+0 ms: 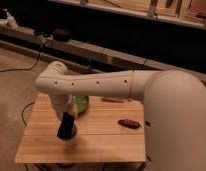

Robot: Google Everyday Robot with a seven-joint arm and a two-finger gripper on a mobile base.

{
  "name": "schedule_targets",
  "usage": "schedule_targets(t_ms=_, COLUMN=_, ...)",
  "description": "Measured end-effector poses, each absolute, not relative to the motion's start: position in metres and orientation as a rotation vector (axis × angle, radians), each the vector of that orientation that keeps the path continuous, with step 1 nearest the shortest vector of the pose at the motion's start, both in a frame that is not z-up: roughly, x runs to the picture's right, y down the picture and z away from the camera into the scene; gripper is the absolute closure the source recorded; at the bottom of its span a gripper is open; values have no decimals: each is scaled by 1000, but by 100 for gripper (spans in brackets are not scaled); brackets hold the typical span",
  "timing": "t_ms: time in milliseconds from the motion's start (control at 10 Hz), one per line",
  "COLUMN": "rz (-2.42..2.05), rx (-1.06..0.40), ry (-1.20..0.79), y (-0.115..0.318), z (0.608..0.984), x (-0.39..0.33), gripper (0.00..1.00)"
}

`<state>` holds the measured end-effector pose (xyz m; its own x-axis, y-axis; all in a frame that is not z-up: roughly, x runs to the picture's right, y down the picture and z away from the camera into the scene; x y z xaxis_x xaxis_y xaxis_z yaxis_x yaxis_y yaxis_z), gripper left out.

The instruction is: Place the eraser in the ceramic cup

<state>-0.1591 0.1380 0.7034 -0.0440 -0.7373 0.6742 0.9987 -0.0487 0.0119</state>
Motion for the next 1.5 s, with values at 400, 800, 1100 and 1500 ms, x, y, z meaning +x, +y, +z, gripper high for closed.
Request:
schedule_targets(t_ms=400, rz=-1562, rx=-605, ry=-586, y=144, z=705, x=-170, gripper=61)
schedule_targets(t_ms=800, rz=-1577, rx=-613, ry=-582, y=147, z=706, x=-171, gripper=23)
schedule_targets(t_ms=1100, rz=-1570, rx=-608, ry=-585, y=148, z=706, x=-167, gripper=20)
schedule_targets(t_ms=1500, rz=-1579, rx=-637, ry=-602, y=154, z=706, x=-161, gripper=20)
